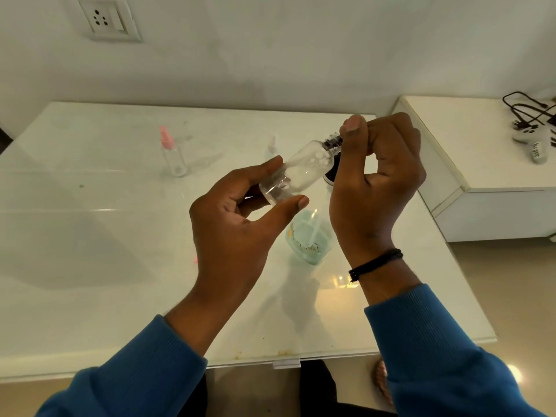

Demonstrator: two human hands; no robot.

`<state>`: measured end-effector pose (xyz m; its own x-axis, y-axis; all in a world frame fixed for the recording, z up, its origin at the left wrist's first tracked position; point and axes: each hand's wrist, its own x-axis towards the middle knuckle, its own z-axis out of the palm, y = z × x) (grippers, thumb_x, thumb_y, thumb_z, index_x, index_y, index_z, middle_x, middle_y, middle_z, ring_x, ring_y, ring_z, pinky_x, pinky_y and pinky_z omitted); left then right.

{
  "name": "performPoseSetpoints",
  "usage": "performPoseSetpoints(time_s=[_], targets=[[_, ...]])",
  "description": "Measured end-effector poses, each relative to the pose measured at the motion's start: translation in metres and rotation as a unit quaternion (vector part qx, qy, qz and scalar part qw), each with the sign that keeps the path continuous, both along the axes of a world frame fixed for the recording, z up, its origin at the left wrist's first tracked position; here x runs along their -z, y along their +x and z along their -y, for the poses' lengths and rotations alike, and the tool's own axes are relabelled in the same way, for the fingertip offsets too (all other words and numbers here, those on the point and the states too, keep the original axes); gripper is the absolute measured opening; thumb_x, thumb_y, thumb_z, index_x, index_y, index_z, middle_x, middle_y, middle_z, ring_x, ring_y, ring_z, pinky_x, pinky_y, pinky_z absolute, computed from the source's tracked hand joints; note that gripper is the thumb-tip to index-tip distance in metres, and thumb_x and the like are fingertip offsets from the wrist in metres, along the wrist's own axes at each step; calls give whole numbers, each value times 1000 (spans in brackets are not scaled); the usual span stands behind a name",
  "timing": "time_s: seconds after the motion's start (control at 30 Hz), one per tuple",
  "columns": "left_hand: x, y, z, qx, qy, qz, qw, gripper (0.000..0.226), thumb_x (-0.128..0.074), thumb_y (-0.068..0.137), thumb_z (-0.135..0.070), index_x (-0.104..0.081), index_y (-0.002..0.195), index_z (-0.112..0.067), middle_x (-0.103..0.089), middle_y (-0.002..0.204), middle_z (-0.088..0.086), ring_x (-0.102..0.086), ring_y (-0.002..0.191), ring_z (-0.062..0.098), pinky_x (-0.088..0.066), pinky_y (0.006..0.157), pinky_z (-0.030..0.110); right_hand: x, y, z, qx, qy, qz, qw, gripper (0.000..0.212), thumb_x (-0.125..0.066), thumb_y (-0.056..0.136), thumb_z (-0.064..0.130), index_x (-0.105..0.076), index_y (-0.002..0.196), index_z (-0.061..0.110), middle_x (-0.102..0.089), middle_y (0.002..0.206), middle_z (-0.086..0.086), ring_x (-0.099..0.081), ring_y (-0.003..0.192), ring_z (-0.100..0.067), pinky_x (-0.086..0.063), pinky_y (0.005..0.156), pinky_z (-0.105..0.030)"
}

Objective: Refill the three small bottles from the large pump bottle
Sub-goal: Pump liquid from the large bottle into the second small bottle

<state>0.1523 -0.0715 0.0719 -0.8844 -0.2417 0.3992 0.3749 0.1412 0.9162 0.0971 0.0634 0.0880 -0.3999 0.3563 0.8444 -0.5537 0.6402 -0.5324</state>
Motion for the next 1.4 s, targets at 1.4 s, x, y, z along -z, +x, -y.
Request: performPoseSetpoints(time_s=[1.4], targets=[[-1, 1, -2, 2, 5, 4, 1000, 47, -88, 75, -16, -72, 119, -10, -74, 112, -2, -73, 102, 10, -60, 83, 22, 1, -1, 2, -9, -13, 0, 1000, 33, -59, 99, 10, -60, 67, 1, -49, 73, 2, -47, 67, -25, -42, 61, -47]])
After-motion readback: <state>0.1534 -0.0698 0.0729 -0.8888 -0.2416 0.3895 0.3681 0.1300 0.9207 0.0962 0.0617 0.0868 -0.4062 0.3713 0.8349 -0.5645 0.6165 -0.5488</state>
